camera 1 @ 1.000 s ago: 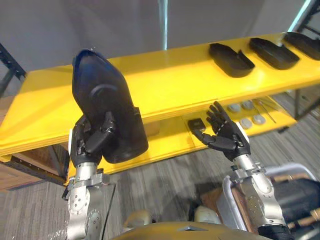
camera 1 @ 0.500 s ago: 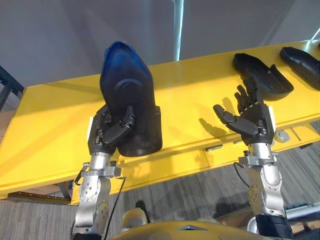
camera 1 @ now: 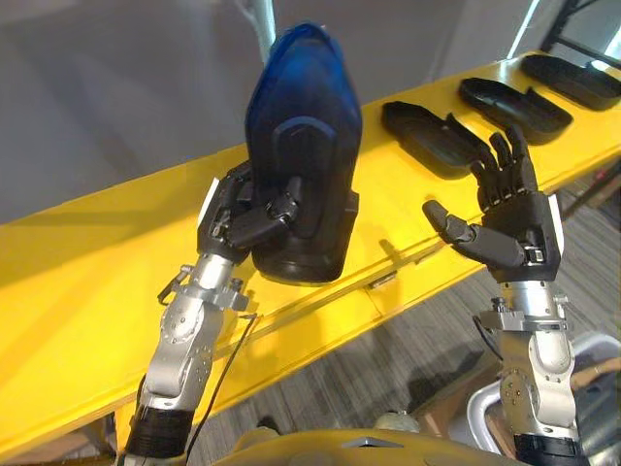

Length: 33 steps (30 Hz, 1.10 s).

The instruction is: Walk over and take three plastic housings, then place them on the shelf

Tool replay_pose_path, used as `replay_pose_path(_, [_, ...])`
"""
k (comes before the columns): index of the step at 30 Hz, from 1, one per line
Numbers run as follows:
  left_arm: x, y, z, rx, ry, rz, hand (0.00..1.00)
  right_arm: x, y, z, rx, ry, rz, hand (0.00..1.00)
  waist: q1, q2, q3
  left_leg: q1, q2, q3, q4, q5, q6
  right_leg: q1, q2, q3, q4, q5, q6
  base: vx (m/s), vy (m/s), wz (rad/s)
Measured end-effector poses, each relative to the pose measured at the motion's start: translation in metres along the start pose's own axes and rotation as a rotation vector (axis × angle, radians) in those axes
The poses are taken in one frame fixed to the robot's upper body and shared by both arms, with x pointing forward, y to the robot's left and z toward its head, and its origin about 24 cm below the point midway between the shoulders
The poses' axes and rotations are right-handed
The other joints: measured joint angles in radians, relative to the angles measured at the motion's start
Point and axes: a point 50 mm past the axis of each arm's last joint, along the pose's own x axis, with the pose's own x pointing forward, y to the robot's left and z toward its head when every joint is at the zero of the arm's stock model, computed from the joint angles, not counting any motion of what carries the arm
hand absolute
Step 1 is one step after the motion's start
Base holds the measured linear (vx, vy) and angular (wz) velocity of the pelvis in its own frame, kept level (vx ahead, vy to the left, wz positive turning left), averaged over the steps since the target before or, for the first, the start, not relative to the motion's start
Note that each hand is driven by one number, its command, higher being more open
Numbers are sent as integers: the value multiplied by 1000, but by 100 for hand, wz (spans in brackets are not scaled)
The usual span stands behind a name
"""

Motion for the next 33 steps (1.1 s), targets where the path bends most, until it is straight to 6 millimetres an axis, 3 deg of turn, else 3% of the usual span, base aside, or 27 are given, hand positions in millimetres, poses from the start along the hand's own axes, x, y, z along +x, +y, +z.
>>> replay_pose_path(3, [19,10,-13,4,53,117,0,-6,0,-5,6,52,25,100,-25,3,-4,21,-9,26,-47,30,-4,-9,9,16,-7,0,0,-71,12,-21])
replay_pose_path(10, [25,46,-58,26,255,507,0,-13,4,-10,14,87,65,100,-71,2,-21,18,12,71,-60,51,-10,-46,36,53,-17,20,-10,-40,-16,-21])
replay_pose_path(18, [63,57,-52,49,241,717,0,-22,22,-26,77,180,138,100,-98,-4,-22,-3,18,94,-60,62,-9,-85,45,80,-19,41,-16,-18,-1,-8])
replay_pose_path(25, [90,55,-40,67,229,781,0,-25,34,-31,111,206,172,100,-124,-23,-25,-24,28,117,-60,71,-8,-110,60,105,-41,66,-22,-3,-3,-10])
replay_pose_path(26, [94,55,-41,78,259,789,100,-26,34,-31,114,210,175,100,-128,-25,-25,-19,30,125,-60,71,-9,-110,63,110,-44,68,-23,12,-7,-13])
replay_pose_path(33, [99,57,-54,129,428,814,100,-30,36,-34,123,236,178,100,-154,-28,-24,-14,32,148,-60,69,-11,-113,68,133,-51,76,-19,-2,2,-10])
